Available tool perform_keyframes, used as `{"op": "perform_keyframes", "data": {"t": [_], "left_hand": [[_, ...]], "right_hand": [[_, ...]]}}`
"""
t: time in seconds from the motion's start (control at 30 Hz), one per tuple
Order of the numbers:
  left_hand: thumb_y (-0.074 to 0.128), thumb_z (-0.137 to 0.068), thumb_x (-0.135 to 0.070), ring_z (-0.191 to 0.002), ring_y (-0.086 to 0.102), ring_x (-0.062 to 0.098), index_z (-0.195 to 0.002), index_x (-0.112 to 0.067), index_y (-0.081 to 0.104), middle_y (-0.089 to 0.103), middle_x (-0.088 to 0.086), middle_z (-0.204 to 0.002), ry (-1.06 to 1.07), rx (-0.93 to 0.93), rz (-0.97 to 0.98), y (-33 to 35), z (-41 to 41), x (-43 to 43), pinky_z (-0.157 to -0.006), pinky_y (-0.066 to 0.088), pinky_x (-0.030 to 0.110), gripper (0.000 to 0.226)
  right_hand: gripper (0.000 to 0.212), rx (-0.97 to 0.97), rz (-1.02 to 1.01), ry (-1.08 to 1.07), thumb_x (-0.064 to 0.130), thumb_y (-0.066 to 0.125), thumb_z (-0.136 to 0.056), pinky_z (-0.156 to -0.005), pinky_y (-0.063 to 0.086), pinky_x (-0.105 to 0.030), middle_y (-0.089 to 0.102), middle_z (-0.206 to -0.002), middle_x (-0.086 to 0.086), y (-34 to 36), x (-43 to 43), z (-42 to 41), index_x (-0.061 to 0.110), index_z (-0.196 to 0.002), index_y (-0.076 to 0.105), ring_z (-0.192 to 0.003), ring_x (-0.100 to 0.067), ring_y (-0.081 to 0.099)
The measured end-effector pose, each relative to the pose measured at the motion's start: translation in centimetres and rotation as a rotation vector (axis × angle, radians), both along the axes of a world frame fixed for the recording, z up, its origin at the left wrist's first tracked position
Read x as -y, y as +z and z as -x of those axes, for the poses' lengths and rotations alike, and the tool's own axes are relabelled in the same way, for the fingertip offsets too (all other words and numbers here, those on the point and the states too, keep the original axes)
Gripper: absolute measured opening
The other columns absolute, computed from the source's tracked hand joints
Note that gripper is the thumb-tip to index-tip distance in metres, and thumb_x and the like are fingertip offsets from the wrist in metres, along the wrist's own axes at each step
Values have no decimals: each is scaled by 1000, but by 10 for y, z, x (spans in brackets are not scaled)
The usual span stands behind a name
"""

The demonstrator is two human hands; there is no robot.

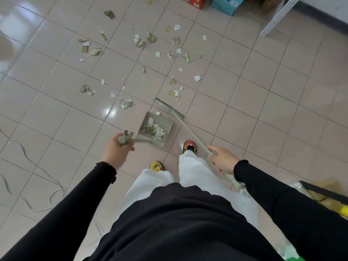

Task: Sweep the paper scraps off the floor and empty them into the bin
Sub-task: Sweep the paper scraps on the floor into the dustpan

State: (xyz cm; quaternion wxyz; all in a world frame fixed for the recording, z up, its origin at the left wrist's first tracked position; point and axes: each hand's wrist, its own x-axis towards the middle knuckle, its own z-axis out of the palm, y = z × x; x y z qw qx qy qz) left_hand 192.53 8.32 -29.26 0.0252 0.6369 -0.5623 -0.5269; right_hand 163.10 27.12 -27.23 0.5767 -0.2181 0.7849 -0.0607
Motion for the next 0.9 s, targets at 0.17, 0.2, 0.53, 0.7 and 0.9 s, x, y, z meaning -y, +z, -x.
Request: {"op": "perform_keyframes", "data": {"t": [0.17, 0.2, 0.53, 0.7, 0.9], "left_hand": [[59, -99, -24, -47, 41, 13, -106, -18, 65, 75, 9, -89, 30, 2, -11, 2, -8, -7, -45, 37, 26, 11], [59, -98, -23, -47, 42, 13, -106, -17, 65, 75, 9, -89, 31, 9, -14, 0, -6, -7, -45, 37, 26, 11], [59, -98, -27, -51, 44, 17, -107, -15, 64, 75, 15, -92, -28, 76, -50, -11, 9, 5, -47, 38, 24, 16], [58, -99, -27, -50, 43, 16, -109, -13, 64, 74, 18, -98, -26, 71, -48, -11, 15, 10, -42, 37, 22, 19], [59, -97, -27, -53, 46, 19, -106, -13, 64, 74, 15, -98, -76, 64, -40, -10, 13, 15, -47, 39, 23, 18]], "right_hand": [[53, -10, -3, 14, 12, 38, -95, -48, 45, -29, 62, -86, -3, -6, 7, 6, 25, -146, 43, -52, -19, 47], [52, -16, -5, 24, 12, 38, -94, -49, 46, -30, 64, -88, -7, -8, 11, 5, 24, -145, 44, -53, -20, 49], [27, -107, -95, 312, 16, 38, -94, -66, 56, -40, 67, -104, -15, -58, 57, -14, 15, -115, 55, -83, -33, 67], [44, 71, -160, 307, 6, 40, -92, -35, 37, -22, 50, -70, -3, -19, 27, 9, 18, -132, 55, -44, -15, 43], [52, 96, -61, 145, 9, 41, -98, -39, 38, -23, 48, -69, -2, 10, -10, 2, 41, -139, 44, -42, -9, 38]]}}
